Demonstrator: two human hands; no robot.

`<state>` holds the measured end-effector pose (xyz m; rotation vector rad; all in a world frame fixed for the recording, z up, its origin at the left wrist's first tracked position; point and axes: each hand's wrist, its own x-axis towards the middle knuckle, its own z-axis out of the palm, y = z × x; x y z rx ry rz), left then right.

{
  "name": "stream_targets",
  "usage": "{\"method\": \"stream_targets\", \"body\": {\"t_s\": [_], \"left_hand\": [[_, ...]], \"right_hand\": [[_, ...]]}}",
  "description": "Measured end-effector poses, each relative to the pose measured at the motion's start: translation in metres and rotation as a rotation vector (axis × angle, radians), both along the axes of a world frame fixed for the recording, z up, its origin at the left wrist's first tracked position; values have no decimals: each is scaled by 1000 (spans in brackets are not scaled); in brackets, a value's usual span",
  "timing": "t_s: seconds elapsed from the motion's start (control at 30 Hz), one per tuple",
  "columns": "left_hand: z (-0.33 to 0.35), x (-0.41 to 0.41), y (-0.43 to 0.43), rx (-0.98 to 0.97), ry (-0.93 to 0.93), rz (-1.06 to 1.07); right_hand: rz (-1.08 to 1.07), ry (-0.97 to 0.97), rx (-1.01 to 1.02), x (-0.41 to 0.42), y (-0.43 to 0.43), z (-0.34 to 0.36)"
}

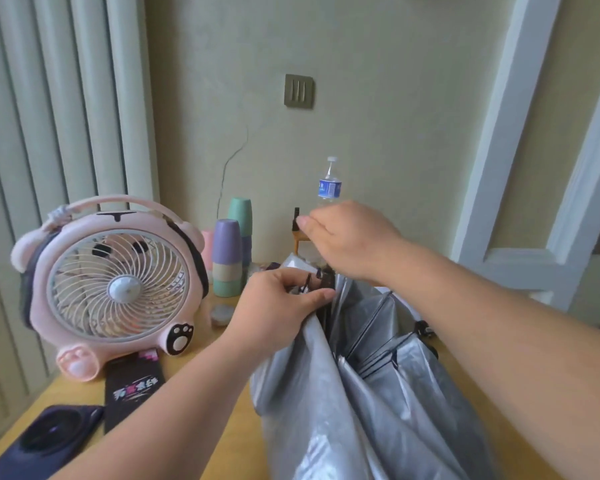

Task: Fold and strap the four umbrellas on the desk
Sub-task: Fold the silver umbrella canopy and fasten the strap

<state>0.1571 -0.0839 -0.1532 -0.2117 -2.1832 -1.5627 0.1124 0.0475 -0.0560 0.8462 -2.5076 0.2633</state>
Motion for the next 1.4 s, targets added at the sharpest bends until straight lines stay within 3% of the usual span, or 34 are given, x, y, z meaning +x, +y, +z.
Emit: {"method": "stream_targets", "body": {"t_s": [0.2, 0.37, 0.47, 0.6, 0.73, 0.83, 1.0, 1.13, 1.23, 1.4], "left_hand": [[-3, -1, -5, -7, 29, 95], [-5, 2, -20, -137, 99, 271], [-7, 2, -27, -284, 143, 297], [-5, 0, -38, -457, 234, 167], [7, 4, -60, -323, 42, -57], [9, 6, -69, -193, 17, -165], [7, 7, -82, -237, -21, -329], [11, 2, -88, -236, -14, -438], [8, -4, -82, -167, 31, -428], [4, -13, -72, -246, 13, -117]], "right_hand": [[119, -196, -37, -1, 10, 7], [134, -250, -385, 45, 64, 3], [117, -320, -224, 96, 76, -29], [50, -281, 18, 114, 60, -68], [116, -377, -225, 83, 57, -87], [149, -401, -386, 67, 59, -92], [121, -321, -582, 50, 49, -97], [124, -397, -663, 35, 41, -96], [238, -482, -775, 21, 31, -96], [323, -410, -818, 4, 15, -97]]}}
